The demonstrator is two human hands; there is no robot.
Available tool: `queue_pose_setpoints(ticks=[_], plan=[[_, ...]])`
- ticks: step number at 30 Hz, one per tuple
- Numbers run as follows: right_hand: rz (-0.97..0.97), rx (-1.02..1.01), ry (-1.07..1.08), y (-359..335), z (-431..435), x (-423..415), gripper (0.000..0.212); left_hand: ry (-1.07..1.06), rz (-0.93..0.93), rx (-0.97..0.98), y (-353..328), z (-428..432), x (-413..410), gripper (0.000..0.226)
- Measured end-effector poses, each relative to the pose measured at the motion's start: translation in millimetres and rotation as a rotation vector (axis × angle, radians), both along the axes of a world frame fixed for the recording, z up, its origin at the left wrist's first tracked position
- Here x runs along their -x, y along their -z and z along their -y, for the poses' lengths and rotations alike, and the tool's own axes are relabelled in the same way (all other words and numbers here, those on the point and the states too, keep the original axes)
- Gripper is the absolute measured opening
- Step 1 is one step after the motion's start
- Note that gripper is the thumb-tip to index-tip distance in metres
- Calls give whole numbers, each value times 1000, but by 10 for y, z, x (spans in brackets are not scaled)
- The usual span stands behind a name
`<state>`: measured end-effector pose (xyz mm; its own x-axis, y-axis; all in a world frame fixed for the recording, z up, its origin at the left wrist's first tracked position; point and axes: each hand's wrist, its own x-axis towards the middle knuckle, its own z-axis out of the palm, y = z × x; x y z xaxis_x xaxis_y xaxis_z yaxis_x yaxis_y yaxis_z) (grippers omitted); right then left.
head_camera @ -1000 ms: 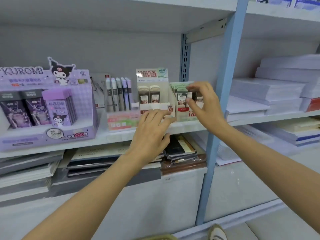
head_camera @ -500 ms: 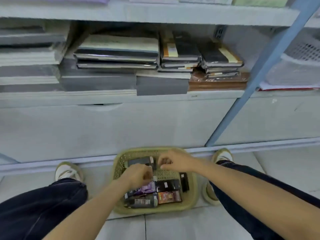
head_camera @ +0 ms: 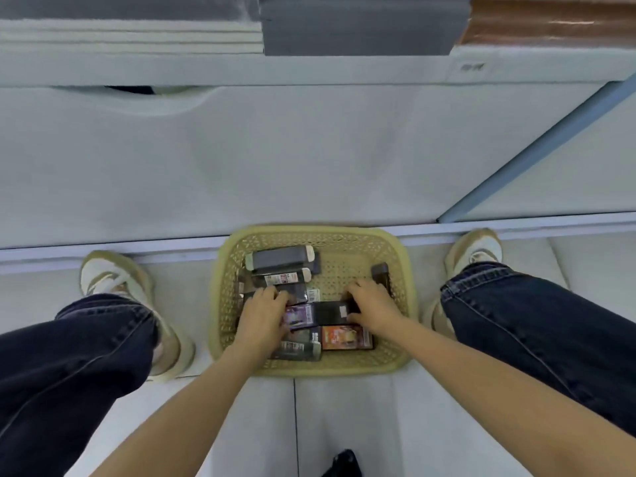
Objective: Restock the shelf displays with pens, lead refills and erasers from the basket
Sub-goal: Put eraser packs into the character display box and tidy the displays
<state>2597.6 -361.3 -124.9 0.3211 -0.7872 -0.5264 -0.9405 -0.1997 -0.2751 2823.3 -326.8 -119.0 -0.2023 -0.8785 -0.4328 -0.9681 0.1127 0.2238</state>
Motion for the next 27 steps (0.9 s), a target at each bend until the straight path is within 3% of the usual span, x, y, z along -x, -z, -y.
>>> queue_pose_setpoints(ticks=[5,11,14,16,18,21,25,27], plan=[[189,-92,98,-48,97,55,28,-132,-228,-59,-22,-5,-32,31],[491,-151,225,-409,342,181,13,-496,-529,-95,-236,124,-50,20],[541,-337,153,-549,305,102,16,-544,-735,-250,-338,90,7,19],[591,-387,193,-563,216,-5,21,-508,-888,-413,-370,14,57,30],[642,-368,259,-537,142,-99,32,-403,-860,-430,-370,-52,81,39],[740,-374,365,-507,75,-189,38,-412,-970,-494,-354,-125,56,26],[837,-209,511,-439,-18,-218,16,-587,-1072,-530,-388,-154,-50,19],[703,-125,458,-357,-97,-175,14,-657,-1083,-506,-414,-140,-137,16]])
